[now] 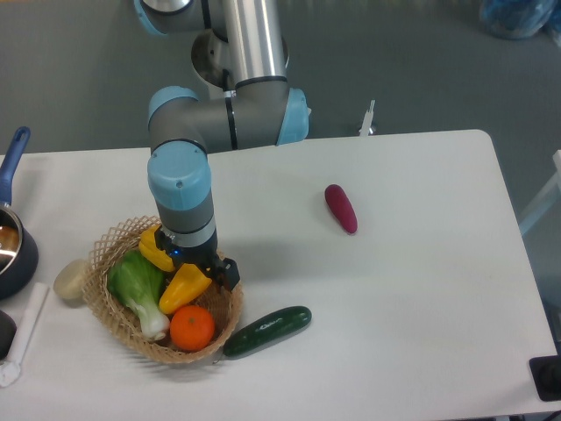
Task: Pick up the mango from the basket
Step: 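Lower the gripper into the basket over the yellow fruit, then close the gripper on the yellow fruit beside the yellow pepper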
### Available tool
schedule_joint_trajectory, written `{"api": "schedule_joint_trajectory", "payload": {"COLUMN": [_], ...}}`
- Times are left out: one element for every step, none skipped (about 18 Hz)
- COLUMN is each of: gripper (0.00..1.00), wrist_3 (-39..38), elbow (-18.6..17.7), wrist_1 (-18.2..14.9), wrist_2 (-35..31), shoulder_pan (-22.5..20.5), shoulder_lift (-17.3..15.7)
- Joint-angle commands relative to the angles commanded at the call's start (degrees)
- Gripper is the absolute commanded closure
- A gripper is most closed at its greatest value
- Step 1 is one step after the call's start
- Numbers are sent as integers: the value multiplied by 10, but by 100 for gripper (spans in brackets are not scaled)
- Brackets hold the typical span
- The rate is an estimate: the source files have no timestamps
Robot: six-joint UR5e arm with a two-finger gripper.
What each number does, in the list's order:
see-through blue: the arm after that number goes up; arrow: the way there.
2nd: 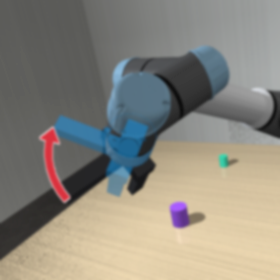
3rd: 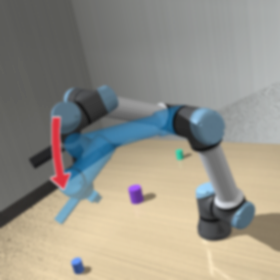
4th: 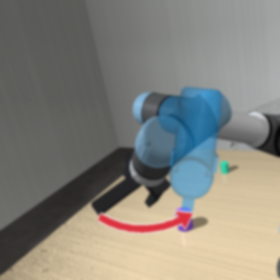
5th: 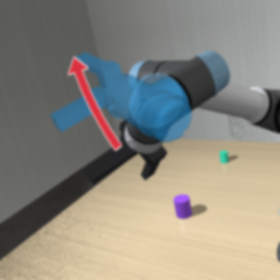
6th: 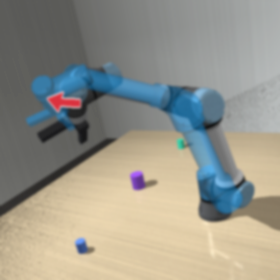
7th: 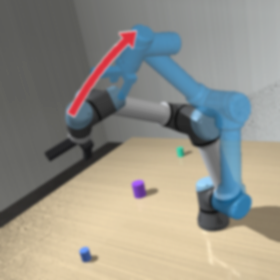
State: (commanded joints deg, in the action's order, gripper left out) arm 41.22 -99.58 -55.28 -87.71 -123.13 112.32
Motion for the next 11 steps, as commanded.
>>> {"api": "schedule_joint_trajectory", "payload": {"gripper": [0, 0, 0, 0, 0, 0, 0, 0, 0, 0, 0], "wrist_3": [0, 0, 0, 1, 2, 2, 2, 1, 1, 0, 1], "elbow": [-1, -1, -1, -1, -1, -1, -1, -1, -1, -3, -4], "wrist_1": [0, 0, 1, 1, 1, 1, 1, 1, 1, 1, 1], "wrist_2": [0, 0, -1, -1, -1, -2, -2, -2, -3, -4, -4], "shoulder_pan": [1, 2, 2, 5, 10, 11, 11, 13, 16, 16, 17], "shoulder_lift": [2, 5, 7, 10, 11, 12, 14, 16, 17, 17, 19]}}
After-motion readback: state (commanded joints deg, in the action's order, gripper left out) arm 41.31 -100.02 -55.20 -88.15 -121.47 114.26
